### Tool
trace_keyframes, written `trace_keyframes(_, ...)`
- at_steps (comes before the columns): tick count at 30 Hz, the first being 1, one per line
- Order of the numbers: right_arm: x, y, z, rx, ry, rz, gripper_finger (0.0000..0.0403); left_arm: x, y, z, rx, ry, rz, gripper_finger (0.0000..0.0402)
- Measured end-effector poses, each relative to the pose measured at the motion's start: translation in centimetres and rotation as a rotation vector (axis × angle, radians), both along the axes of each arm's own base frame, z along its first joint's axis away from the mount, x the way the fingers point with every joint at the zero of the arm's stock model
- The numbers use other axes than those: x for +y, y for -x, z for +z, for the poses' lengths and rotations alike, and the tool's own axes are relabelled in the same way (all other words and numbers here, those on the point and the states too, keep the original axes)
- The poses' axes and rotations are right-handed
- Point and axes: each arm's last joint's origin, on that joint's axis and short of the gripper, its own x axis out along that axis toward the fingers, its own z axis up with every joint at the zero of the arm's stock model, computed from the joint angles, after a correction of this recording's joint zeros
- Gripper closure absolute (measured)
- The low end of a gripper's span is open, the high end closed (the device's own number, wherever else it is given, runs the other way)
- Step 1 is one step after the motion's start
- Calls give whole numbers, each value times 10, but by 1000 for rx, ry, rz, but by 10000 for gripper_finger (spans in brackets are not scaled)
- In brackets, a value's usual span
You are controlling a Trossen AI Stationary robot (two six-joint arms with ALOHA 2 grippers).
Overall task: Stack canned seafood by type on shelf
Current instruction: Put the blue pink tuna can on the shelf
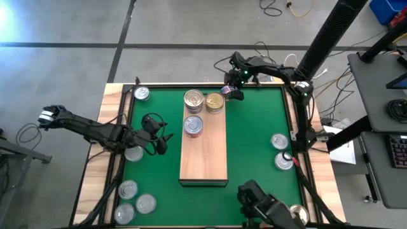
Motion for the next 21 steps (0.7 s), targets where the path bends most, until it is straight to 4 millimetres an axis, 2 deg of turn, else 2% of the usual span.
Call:
trace_keyframes(4, -2, -3, -14, 24, -19, 26, 116, 0, 0, -1, 7, -5, -3, 123)
trace_keyframes(9, -2, -2, -16, 34, -44, -4, 234, 1, 0, 0, 19, -52, 10, 123)
trace_keyframes(11, 0, 0, -14, 52, -68, -32, 234, 1, 0, 0, 26, -73, 12, 123)
trace_keyframes(14, 3, 3, 1, 68, -54, -86, 234, -1, 0, 0, 38, -100, -15, 123)
trace_keyframes(17, 12, 7, 25, 106, -31, -163, 234, -8, 0, 2, 42, -144, -80, 123)
trace_keyframes(21, 38, 15, 66, 149, -33, -267, 234, -19, 0, 13, 30, -201, -174, 123)
